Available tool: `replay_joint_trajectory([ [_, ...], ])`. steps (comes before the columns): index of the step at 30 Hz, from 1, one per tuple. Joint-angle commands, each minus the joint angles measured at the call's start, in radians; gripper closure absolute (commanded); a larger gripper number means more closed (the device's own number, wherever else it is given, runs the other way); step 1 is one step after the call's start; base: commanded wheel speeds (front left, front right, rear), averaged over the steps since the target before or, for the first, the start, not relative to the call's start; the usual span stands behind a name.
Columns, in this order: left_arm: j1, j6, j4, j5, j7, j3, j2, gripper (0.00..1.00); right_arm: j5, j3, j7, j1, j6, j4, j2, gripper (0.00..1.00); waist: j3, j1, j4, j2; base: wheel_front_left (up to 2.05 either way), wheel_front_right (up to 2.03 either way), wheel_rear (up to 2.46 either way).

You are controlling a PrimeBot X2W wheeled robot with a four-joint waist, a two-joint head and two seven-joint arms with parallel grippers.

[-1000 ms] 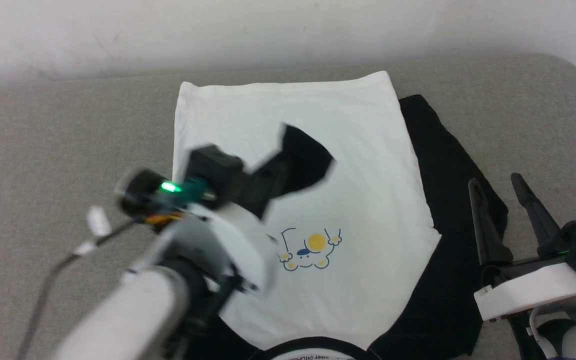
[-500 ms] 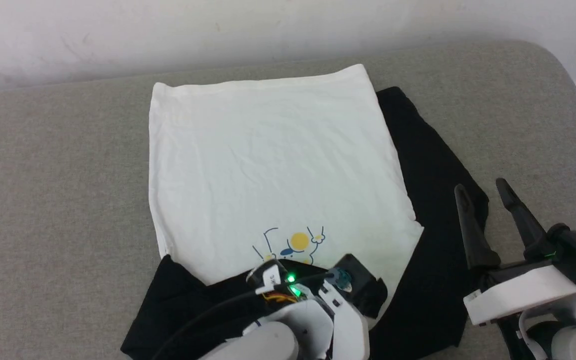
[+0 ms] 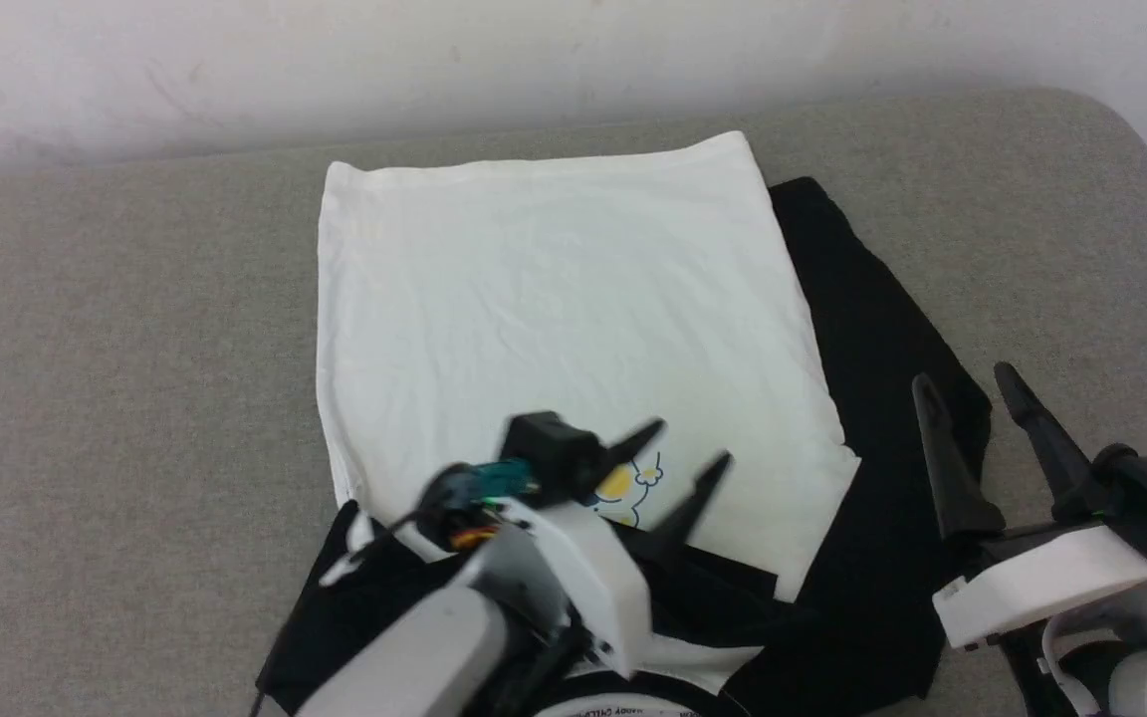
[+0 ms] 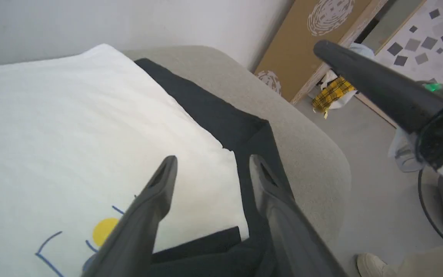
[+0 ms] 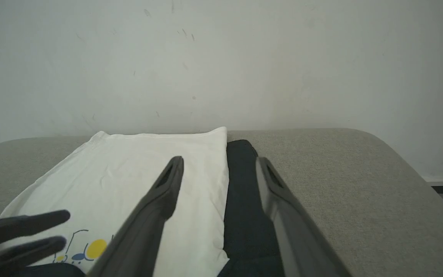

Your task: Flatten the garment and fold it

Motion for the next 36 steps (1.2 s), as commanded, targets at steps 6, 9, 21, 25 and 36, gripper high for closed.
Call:
replay_joint_trajectory([
  [6, 0.104, 0.17, -0.099, 0.025, -0.278, 0.252, 0.103, 0.0, -0.011, -0.073, 0.014, -0.049, -0.002, 0.054, 0.003, 0.0, 0.015, 0.0, 0.046, 0.0, 0.0, 0.0, 0.0],
  [9, 0.154, 0.21, -0.11, 0.028, -0.381, 0.349, 0.146, 0.0, -0.029, -0.094, 0.031, -0.109, -0.002, 0.11, -0.002, 0.0, 0.031, 0.0, 0.074, 0.0, 0.0, 0.0, 0.0],
  [21, 0.244, 0.182, -0.2, 0.178, -0.447, 0.603, 0.096, 0.0, -0.031, -0.138, 0.159, -0.517, -0.002, 0.461, -0.142, 0.0, 0.2, 0.0, 0.177, 0.0, 0.0, 0.0, 0.0],
  [25, 0.23, 0.118, -0.196, 0.23, -0.447, 0.659, 0.035, 0.0, -0.059, -0.147, 0.22, -0.651, -0.002, 0.589, -0.19, 0.0, 0.276, 0.0, 0.218, 0.0, 0.0, 0.0, 0.0],
  [36, 0.197, -0.027, -0.13, 0.331, -0.447, 0.776, -0.109, 0.0, -0.112, -0.134, 0.44, -0.838, -0.002, 0.788, -0.248, 0.0, 0.365, 0.0, 0.272, 0.0, 0.0, 0.0, 0.0],
])
